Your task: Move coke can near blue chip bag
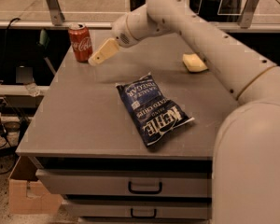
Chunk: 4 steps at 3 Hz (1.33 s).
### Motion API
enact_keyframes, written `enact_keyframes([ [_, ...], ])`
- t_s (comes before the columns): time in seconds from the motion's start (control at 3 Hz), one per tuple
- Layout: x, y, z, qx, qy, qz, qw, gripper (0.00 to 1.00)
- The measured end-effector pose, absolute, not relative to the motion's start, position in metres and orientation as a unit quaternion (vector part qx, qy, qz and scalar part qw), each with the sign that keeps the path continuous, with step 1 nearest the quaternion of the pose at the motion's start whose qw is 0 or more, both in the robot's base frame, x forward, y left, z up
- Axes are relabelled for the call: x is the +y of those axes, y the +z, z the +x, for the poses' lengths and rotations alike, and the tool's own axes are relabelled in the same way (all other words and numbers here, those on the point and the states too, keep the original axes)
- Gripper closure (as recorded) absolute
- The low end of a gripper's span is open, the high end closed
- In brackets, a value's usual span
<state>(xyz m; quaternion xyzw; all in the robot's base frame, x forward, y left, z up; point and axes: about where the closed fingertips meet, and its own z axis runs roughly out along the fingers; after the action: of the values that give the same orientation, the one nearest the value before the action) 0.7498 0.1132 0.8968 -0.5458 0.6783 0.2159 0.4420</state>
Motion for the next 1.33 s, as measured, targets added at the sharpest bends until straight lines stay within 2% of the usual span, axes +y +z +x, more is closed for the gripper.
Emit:
enact_keyframes([
  [0.67, 0.169, 0.887, 0.781, 0.670, 0.295, -0.505, 0.457, 0.00],
  [1.0, 0.186, 0.885, 0.790, 0.665, 0.317, -0.492, 0.464, 0.16],
  [1.33, 0.196, 0.883, 0.795, 0.664, 0.333, -0.479, 0.468, 0.41],
])
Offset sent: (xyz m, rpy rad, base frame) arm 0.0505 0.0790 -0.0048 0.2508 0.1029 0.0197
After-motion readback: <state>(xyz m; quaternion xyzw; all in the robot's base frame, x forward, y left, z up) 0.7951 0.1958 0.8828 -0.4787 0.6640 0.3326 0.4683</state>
